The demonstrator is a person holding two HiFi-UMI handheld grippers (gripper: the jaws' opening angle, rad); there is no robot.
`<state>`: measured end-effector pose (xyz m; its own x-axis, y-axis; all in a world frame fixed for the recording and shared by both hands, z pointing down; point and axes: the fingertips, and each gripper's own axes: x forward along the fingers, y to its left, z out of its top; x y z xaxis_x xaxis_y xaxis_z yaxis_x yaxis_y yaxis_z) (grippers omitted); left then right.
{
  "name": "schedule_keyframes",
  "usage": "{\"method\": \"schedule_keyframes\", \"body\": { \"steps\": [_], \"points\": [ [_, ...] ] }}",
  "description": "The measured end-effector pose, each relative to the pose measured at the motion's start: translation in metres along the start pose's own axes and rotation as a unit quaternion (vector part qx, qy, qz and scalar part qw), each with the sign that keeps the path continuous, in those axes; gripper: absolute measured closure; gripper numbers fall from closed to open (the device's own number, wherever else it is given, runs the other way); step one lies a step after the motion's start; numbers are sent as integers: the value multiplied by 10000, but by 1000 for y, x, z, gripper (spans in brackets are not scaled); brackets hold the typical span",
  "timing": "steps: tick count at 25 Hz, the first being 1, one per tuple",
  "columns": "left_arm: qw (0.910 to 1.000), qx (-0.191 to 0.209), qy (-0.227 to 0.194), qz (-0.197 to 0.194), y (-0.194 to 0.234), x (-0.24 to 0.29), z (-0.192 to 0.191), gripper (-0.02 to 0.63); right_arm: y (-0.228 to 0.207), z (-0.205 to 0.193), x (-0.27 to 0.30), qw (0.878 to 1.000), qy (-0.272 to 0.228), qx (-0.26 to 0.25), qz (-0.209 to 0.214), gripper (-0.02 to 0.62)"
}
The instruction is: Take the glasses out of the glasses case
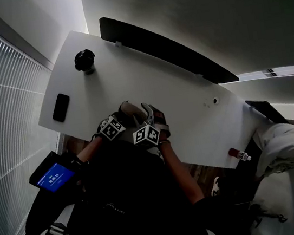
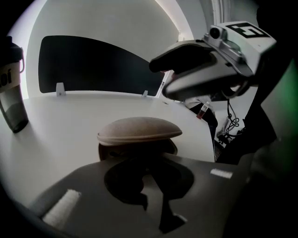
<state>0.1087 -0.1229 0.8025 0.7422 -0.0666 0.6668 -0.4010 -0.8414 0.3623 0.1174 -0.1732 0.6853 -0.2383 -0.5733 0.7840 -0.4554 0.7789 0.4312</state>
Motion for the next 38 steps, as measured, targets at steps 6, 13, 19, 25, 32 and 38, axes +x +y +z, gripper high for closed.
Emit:
{"method": "schedule_keyframes", "body": {
  "steps": [6, 13, 19, 25, 32, 38],
  "points": [
    [9999, -95, -34, -1, -3, -3, 1, 572, 55, -14, 26, 9965, 569, -452, 418, 333],
    [10000, -17, -23, -36, -2, 5, 0, 572, 23, -31, 35, 9965, 768, -305, 83, 333],
    [10000, -7, -94, -16, -3, -1, 6, 572, -23, -42, 39, 9967, 801, -107, -94, 333],
    [10000, -35, -28, 6, -2, -1, 1, 572, -44, -69, 71, 9946, 1002, 130, 227, 333],
    [9999, 46, -75, -71, 0, 9, 1, 584, -52, -110, 98, 9876, 1397, 499, 512, 333],
    [9999, -42, -118, -115, 0, -2, 0, 571, -39, -82, 70, 9909, 950, 817, 497, 333]
  ]
}}
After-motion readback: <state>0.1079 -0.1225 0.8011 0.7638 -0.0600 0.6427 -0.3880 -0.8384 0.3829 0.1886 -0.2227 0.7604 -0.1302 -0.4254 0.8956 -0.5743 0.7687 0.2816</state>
